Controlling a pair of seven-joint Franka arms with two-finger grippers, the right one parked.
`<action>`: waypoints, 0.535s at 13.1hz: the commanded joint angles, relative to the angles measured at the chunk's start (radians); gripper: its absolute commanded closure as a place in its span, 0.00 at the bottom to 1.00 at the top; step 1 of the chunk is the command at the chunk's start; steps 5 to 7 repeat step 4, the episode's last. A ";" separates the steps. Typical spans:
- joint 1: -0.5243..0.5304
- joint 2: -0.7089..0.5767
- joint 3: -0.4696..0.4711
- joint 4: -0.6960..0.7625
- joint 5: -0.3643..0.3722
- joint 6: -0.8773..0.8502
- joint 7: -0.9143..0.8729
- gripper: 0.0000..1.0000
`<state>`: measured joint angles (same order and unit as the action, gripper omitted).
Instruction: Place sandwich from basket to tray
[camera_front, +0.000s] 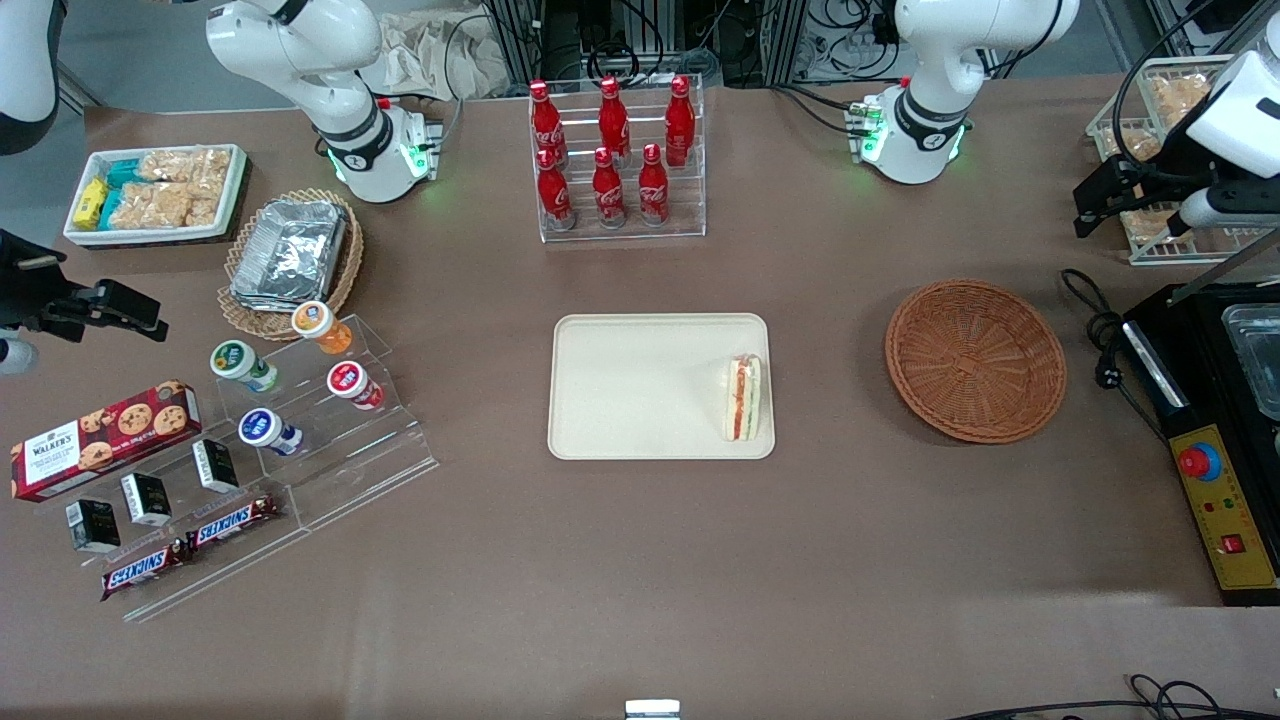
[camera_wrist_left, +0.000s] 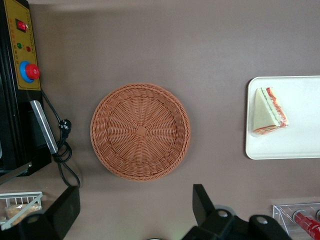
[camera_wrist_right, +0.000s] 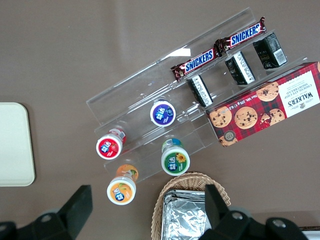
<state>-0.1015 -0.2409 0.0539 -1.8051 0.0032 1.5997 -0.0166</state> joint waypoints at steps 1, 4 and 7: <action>-0.007 0.026 0.001 0.047 0.009 -0.030 0.020 0.00; -0.007 0.026 0.003 0.052 0.008 -0.030 0.020 0.00; -0.007 0.026 0.003 0.052 0.008 -0.030 0.020 0.00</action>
